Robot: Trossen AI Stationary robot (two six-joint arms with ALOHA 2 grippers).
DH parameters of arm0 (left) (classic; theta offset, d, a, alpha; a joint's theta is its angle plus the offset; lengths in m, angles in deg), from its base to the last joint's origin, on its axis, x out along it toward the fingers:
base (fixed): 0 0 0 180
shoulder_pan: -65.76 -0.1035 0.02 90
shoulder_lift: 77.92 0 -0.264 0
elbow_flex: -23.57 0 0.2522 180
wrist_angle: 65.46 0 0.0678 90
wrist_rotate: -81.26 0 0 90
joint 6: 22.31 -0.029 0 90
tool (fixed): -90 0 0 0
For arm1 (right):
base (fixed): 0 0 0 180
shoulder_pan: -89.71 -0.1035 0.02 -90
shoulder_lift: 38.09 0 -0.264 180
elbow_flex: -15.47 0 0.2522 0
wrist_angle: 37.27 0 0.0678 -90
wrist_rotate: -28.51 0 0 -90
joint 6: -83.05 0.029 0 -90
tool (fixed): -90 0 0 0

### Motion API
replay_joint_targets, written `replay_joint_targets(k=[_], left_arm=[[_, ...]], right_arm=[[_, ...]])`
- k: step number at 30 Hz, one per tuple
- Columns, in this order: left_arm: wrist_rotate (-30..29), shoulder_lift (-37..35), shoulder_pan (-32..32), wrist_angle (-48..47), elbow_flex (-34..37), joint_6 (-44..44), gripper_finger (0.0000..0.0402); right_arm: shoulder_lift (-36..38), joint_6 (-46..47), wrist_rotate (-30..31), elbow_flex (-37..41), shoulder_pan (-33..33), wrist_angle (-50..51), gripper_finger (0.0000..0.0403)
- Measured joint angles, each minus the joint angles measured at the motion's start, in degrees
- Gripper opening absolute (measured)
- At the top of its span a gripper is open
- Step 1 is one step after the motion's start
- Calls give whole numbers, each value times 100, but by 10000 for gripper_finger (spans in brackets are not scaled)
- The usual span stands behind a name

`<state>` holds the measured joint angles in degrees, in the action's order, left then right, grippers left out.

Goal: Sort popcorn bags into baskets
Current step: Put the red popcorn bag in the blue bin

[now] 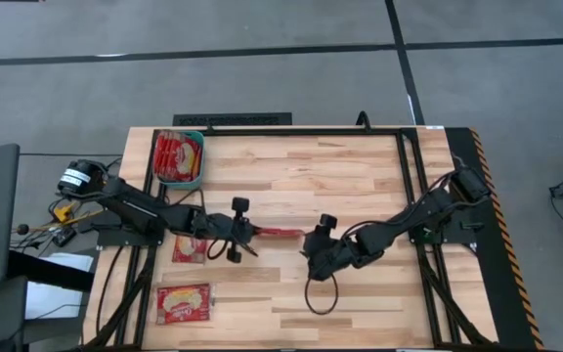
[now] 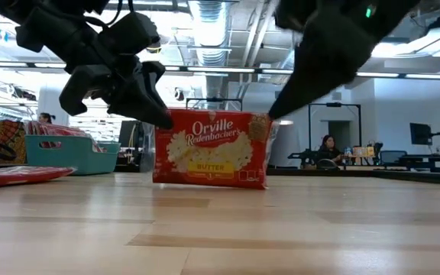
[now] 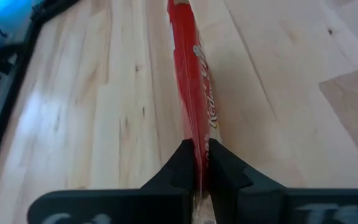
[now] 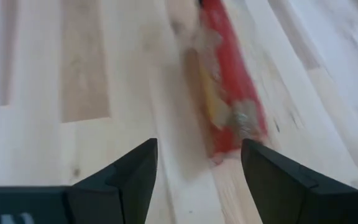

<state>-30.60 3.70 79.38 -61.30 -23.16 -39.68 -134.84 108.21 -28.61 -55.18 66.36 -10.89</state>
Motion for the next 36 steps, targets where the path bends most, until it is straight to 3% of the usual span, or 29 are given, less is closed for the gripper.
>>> replay_joint_targets(k=[5, 14, 18, 28, 32, 36], left_arm=[[-178, 0, 70, 17, 0, -162, 9], [-407, -27, 68, 2, 4, 93, 10], [-736, -359, 62, 21, 13, 606, 11], [-353, -1398, 145, -542, 11, 797, 9], [-280, -1547, 207, -578, 9, 861, 9], [-285, -1554, 291, -577, 9, 837, 9]], right_arm=[[-4, 482, -5, 438, 259, -639, 256], [-6, 512, -186, 955, 531, -1891, 255], [-6, 527, -109, 1071, 559, -1898, 250], [-11, 143, 31, 1132, 529, -2705, 212], [-15, -288, 35, 1143, 492, -3113, 181], [-15, -364, 30, 1143, 553, -3064, 103]])
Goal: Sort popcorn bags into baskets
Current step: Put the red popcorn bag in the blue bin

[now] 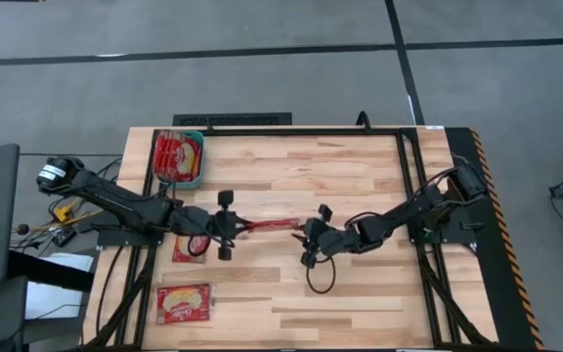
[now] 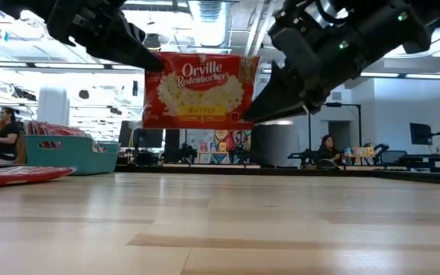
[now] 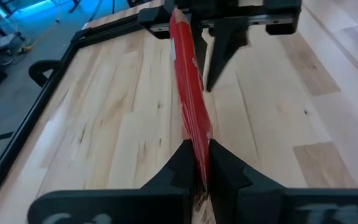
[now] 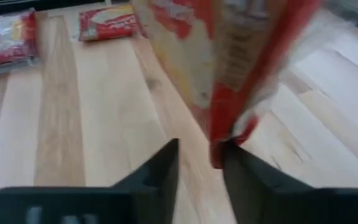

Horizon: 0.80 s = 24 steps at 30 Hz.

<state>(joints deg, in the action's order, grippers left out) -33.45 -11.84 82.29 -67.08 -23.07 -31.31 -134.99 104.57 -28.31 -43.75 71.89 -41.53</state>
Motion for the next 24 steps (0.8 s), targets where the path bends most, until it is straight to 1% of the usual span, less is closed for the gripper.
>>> replay_joint_targets(k=[3, 4, 9, 15, 18, 21, 24], left_arm=[[8, 8, 34, 2, 0, 32, 9], [17, 9, 40, 2, 0, 55, 9], [22, 11, 101, 0, 0, 52, 10], [-63, -46, 127, -269, -2, 140, 10], [-249, -49, 133, -362, -2, 156, 10], [-913, -61, 142, -439, -2, 314, 10], [-1962, -276, 127, -753, -2, 431, 10]], right_arm=[[0, -31, -4, -2, 0, 126, 25], [0, -53, -3, -5, -2, 142, 15], [0, -138, 9, -17, -19, 229, 6], [11, -15, 129, -39, -59, 726, 6], [7, 47, 154, -22, -51, 680, 26], [7, 86, 300, -20, -48, 586, 56], [7, 224, 396, -20, -57, 562, 76]])
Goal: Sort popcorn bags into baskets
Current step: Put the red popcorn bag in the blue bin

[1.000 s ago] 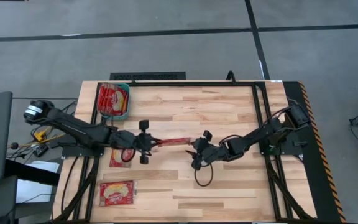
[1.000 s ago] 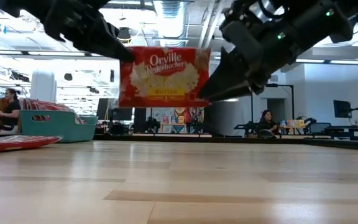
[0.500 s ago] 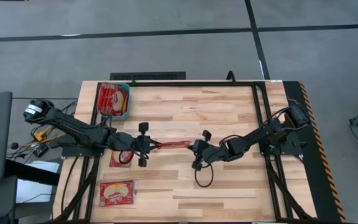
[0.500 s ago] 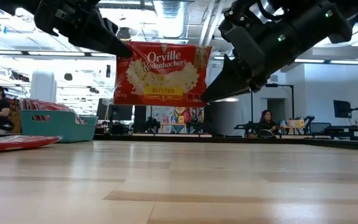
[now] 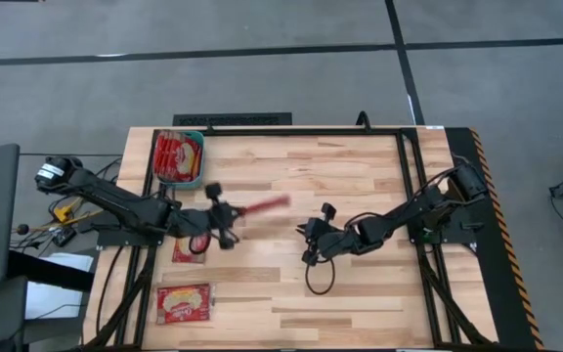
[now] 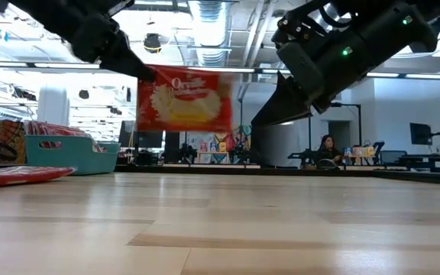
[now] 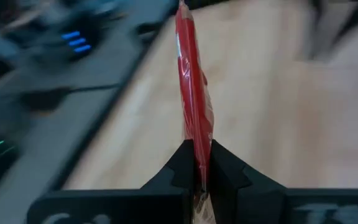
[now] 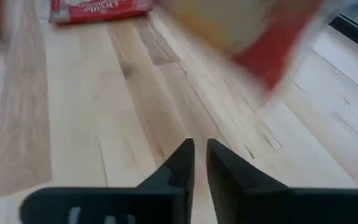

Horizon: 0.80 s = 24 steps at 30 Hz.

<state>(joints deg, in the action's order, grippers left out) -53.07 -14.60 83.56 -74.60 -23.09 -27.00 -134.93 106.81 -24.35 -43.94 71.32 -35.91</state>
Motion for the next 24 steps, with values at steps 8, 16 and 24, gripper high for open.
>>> replay_joint_targets(k=[8, 16, 24], left_arm=[[-2165, -1320, -292, -2338, -4, 1395, 10], [-2923, -2775, -1106, -4981, 2, 3255, 10], [-2583, -3232, -2090, -4989, 334, 4028, 10]], right_arm=[[0, 196, 29, 2, -4, 129, 92], [0, 316, 33, 2, -6, 140, 92], [0, 279, 42, 2, 98, 79, 92]])
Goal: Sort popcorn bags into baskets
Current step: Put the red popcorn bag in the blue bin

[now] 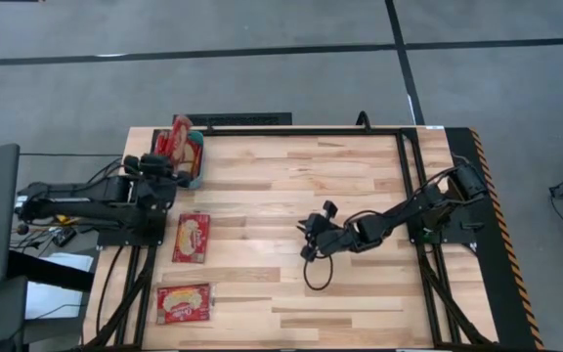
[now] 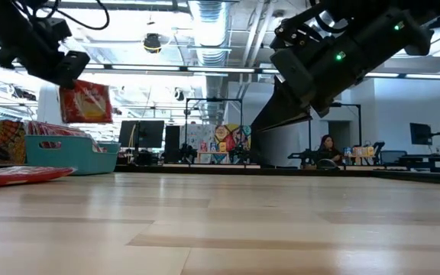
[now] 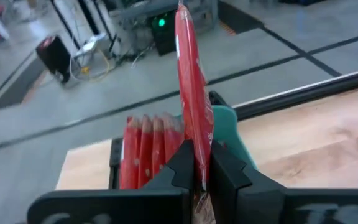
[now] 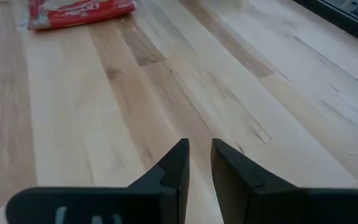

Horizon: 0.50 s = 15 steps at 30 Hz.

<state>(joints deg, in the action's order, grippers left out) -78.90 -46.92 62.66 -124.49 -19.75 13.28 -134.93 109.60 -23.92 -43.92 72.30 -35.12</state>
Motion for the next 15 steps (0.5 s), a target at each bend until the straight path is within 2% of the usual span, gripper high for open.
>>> replay_joint_targets(k=[5, 10, 15], left_arm=[[194, 97, -237, 115, 176, 314, 10], [309, 163, -410, 581, 564, 311, 10], [661, 202, -597, 951, 865, 317, 10]], right_arm=[[0, -24, 2, 0, -9, 1, 92], [0, -150, 6, 0, -4, -19, 92], [0, -158, 2, 0, -7, -31, 92]])
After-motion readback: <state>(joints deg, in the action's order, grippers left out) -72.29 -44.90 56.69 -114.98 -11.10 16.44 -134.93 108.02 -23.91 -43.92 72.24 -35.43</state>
